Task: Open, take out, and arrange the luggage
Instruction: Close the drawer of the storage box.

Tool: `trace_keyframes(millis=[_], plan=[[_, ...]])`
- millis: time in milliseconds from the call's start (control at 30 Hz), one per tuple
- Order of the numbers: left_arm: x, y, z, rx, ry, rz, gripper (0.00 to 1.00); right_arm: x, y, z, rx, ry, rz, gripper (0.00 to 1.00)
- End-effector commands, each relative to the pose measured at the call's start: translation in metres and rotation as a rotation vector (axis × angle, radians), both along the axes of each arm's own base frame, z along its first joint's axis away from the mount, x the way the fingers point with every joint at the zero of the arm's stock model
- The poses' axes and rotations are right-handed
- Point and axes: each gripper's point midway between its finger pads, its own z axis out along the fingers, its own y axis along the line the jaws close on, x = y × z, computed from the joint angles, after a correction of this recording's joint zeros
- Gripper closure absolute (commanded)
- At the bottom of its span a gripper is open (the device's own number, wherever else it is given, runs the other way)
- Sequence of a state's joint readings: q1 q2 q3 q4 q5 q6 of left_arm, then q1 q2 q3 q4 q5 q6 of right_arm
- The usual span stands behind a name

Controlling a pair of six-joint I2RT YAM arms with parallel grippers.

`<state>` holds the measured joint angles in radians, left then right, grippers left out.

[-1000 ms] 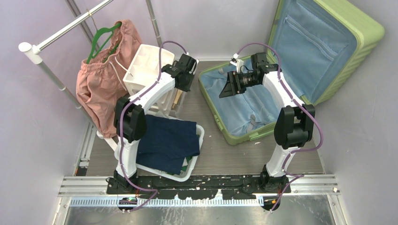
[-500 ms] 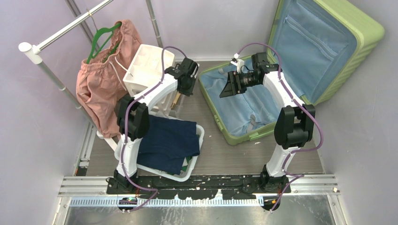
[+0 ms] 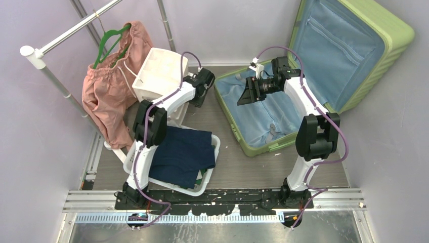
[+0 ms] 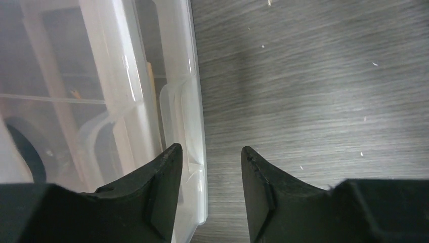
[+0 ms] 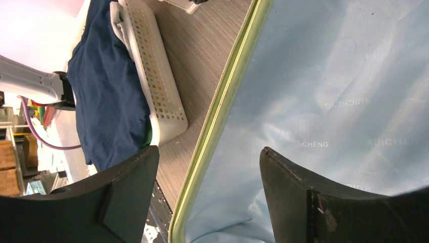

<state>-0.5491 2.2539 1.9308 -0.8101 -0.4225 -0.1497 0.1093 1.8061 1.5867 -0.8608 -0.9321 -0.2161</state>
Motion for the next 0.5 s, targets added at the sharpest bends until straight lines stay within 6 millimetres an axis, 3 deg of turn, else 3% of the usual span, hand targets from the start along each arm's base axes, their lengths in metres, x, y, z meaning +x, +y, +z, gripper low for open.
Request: trace_keyframes(millis=[0,100,233,400,467], plan=[[0.022,0.014,0.040,0.045,-0.095,0.006,0.51,-0.001,-0.002,0.029,0.011,-0.106,0.008,0.22],[0.017,0.003,0.054,-0.024,-0.076,-0.031,0.52,-0.002,-0.004,0.031,0.003,-0.117,0.009,0.22],[0.004,-0.017,0.087,-0.161,-0.085,-0.094,0.53,-0.006,-0.011,0.037,-0.042,-0.146,0.035,0.22],[-0.023,-0.043,0.153,-0.386,-0.140,-0.212,0.53,-0.005,-0.030,0.053,-0.169,-0.242,0.067,0.21],[-0.036,-0.053,0.181,-0.488,-0.168,-0.260,0.52,0.004,-0.046,0.063,-0.252,-0.293,0.035,0.20]])
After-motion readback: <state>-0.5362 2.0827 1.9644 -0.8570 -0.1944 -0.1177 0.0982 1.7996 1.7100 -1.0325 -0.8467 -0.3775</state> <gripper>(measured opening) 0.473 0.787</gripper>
